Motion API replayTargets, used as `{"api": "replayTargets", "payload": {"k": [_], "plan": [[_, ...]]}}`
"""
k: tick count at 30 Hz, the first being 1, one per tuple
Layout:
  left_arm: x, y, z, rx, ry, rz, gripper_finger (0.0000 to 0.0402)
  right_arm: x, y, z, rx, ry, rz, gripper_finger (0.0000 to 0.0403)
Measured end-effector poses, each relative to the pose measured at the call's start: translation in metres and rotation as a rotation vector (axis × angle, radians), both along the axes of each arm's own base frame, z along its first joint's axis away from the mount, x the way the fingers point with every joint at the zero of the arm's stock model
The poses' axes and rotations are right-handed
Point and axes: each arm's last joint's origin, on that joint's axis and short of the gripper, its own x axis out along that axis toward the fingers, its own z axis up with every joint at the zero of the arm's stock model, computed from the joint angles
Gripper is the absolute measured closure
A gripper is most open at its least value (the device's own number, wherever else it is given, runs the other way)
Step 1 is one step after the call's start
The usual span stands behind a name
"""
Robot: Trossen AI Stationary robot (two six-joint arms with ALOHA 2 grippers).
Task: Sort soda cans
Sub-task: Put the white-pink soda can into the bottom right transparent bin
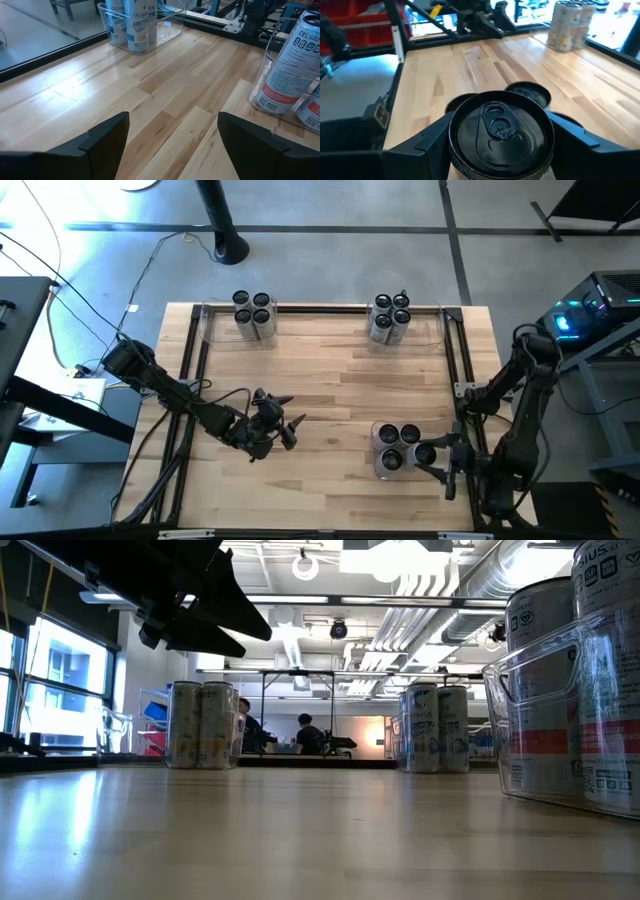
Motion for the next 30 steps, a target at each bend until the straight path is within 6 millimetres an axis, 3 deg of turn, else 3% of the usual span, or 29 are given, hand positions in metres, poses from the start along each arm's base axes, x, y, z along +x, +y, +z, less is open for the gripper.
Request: {"api": "replayTargets", "payload": {"k": [13,30], "plan": [[0.000,0.000,0.000,0.003,-0.002,0.004,0.0103,0.003,0.010,-0.030,0.047,-0.036,-0.096,0.0163],[0.000,0.000,0.000,0.013,0.000,0.007,0.0103,0.014,0.014,-0.048,0.065,-0.005,-0.158,0.0163]]}}
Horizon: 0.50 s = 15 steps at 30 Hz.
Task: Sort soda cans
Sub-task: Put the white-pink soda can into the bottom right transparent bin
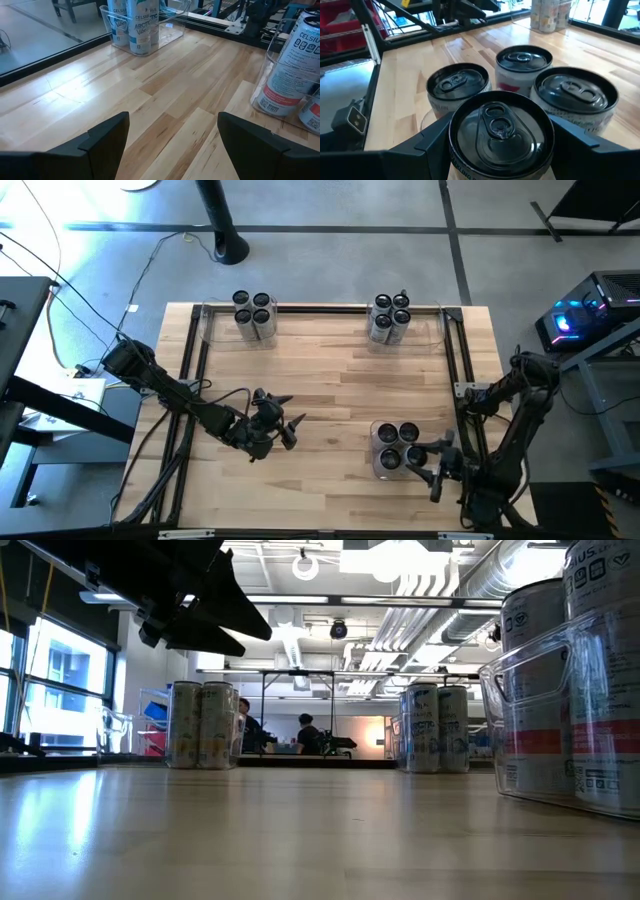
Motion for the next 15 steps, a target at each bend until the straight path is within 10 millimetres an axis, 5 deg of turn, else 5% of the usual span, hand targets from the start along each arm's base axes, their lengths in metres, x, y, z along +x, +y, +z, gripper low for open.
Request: {"api": "replayTargets", "payload": {"k": [15], "plan": [[0.000,0.000,0.000,0.002,-0.001,0.002,0.0103,0.016,0.003,-0.006,-0.020,0.052,-0.007,0.0163]]}}
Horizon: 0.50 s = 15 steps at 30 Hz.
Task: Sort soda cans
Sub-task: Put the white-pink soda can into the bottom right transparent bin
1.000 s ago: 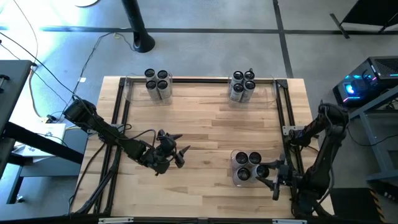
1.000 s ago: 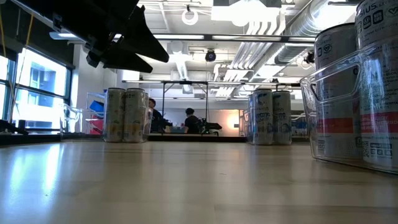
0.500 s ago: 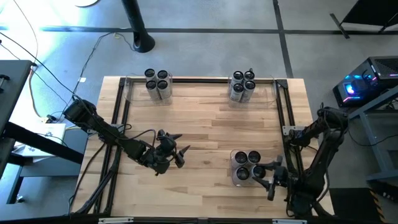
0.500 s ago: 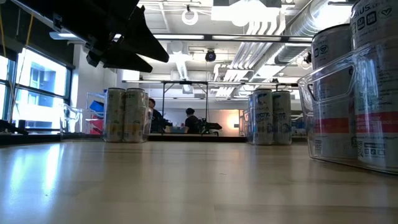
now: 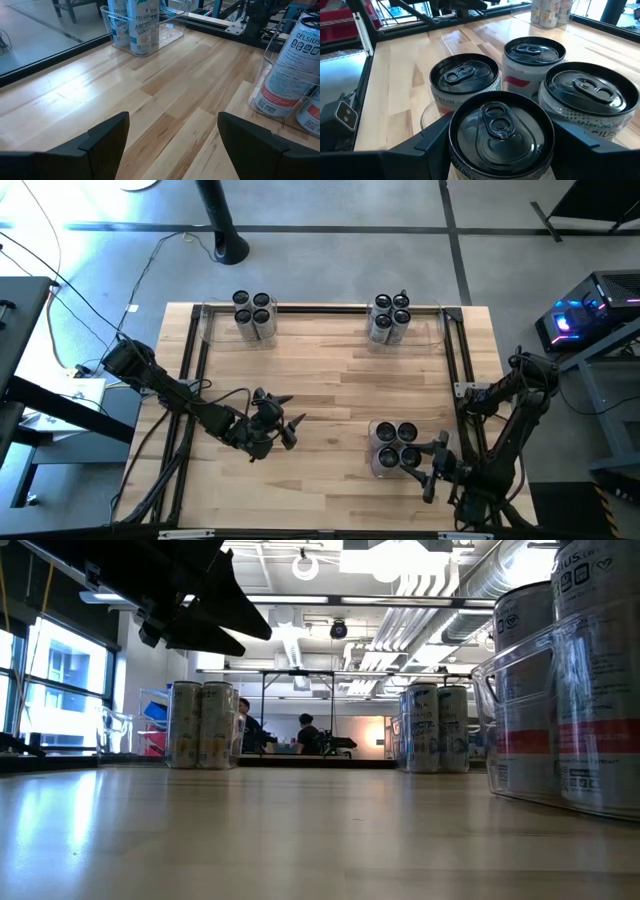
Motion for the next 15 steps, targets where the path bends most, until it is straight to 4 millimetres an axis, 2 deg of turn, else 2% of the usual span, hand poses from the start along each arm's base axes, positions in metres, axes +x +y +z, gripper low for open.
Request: {"api": "replayTargets", "payload": {"k": [8,12,15], "plan": [[0.0000,0.0000,0.0000,0.000,0.000,0.000,0.0103,0.0009,-0.0005,-0.0002,0.005,0.014,-0.003,0.0161],[0.0000,0.0000,0.0000,0.000,0.000,0.000,0.0103,0.0035,-0.0015,-0.0004,0.011,0.017,-0.014,0.0115],[0.0000,0.0000,0.0000,-0.001,0.000,0.000,0.0103,0.0051,-0.0024,-0.0007,0.014,0.026,-0.020,0.0096]]}}
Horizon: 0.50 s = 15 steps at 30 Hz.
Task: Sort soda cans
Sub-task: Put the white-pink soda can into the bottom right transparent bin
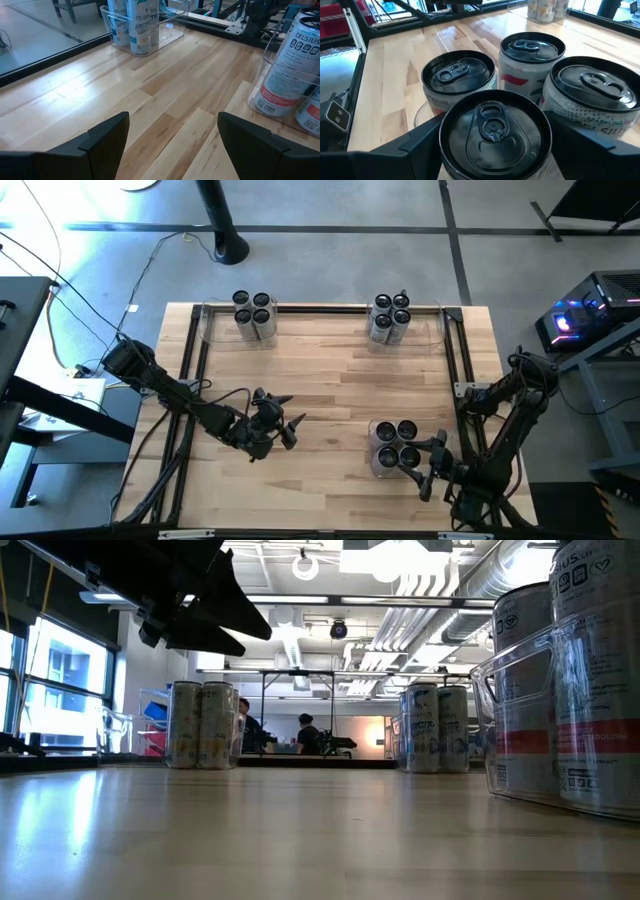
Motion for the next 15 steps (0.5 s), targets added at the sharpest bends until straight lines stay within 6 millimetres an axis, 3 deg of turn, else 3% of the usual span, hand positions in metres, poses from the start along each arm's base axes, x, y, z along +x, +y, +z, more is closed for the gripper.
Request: {"api": "replayTargets", "payload": {"k": [15], "plan": [[0.000,0.000,0.000,-0.001,0.000,0.000,0.0103,-0.003,-0.005,0.017,0.039,-0.007,0.020,0.0088]]}}
